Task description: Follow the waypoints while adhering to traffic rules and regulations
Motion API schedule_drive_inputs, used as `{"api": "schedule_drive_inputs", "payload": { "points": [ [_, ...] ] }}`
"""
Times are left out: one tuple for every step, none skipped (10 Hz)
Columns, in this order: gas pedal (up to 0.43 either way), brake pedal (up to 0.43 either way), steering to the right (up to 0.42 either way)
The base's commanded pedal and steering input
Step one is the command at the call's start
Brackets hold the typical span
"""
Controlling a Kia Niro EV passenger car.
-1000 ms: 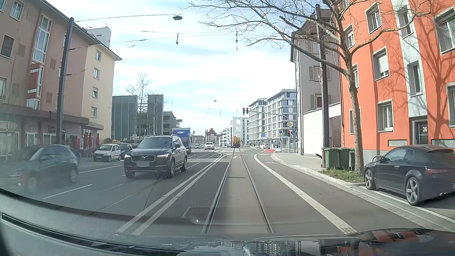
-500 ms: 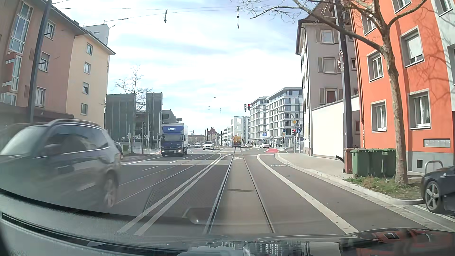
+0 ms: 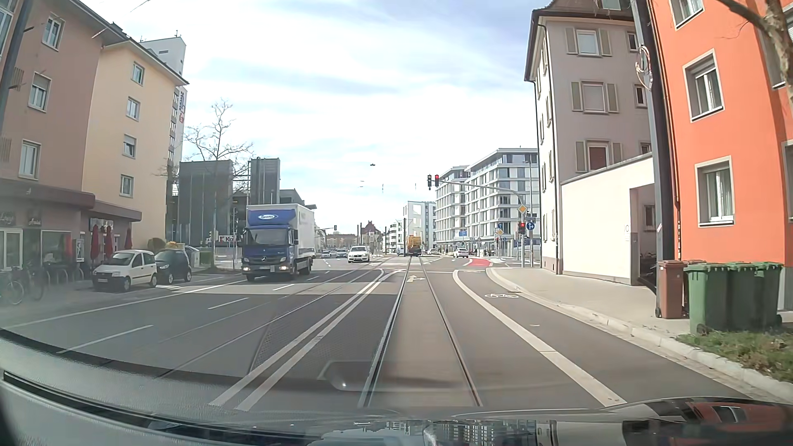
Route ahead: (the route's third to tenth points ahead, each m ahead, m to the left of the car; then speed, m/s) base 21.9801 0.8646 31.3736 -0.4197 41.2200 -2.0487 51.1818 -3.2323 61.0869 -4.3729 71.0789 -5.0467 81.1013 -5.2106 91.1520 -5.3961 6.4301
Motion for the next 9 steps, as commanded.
{"api": "schedule_drive_inputs", "payload": {
  "points": [
    [0.047, 0.0, 0.0],
    [0.039, 0.0, 0.002],
    [0.039, 0.0, 0.003],
    [0.028, 0.0, 0.004],
    [0.02, 0.0, 0.004],
    [0.0, 0.0, 0.004],
    [0.0, 0.0, 0.004],
    [0.0, 0.0, 0.004],
    [0.0, 0.0, 0.004]
  ]
}}
